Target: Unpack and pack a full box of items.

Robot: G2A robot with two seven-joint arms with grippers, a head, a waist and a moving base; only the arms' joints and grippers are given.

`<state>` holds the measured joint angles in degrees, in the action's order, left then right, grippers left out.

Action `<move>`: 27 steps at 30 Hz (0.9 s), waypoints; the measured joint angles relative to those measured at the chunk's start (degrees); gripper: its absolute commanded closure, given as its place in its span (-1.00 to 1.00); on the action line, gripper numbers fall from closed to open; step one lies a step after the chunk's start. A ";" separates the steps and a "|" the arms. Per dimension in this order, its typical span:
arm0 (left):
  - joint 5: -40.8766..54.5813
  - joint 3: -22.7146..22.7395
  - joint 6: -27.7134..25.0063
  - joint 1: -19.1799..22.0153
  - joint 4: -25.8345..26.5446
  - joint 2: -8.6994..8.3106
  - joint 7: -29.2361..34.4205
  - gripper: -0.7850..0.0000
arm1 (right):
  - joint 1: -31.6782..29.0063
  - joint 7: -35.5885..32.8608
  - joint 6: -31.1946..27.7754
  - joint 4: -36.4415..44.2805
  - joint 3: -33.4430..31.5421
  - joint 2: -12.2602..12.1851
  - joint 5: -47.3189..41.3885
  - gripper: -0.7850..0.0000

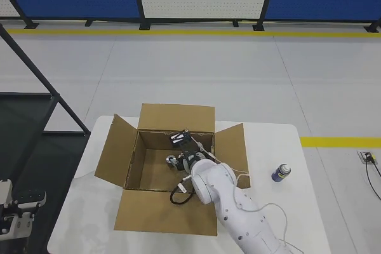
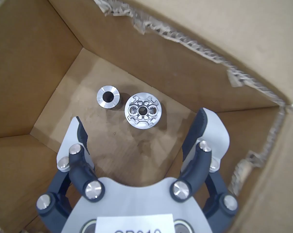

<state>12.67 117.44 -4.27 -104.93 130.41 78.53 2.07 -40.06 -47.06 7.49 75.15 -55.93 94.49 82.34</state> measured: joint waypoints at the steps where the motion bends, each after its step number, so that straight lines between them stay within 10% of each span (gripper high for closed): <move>1: 0.00 0.00 0.00 0.00 0.00 0.00 0.00 -1.00 | -1.36 -0.30 -0.37 2.43 -0.61 -0.30 0.69 -0.95; 15: 0.00 0.00 0.00 0.00 0.00 0.00 0.00 -1.00 | -25.73 2.33 -2.02 38.57 -20.01 -4.69 7.68 -1.00; 27: 0.00 0.00 0.00 0.00 0.00 0.00 0.00 -1.00 | -37.19 9.35 -4.46 41.70 -37.08 -6.32 -3.66 -1.00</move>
<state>12.67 117.44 -4.27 -104.93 130.41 78.53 2.07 -77.25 -37.71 3.03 116.85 -93.01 88.17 78.68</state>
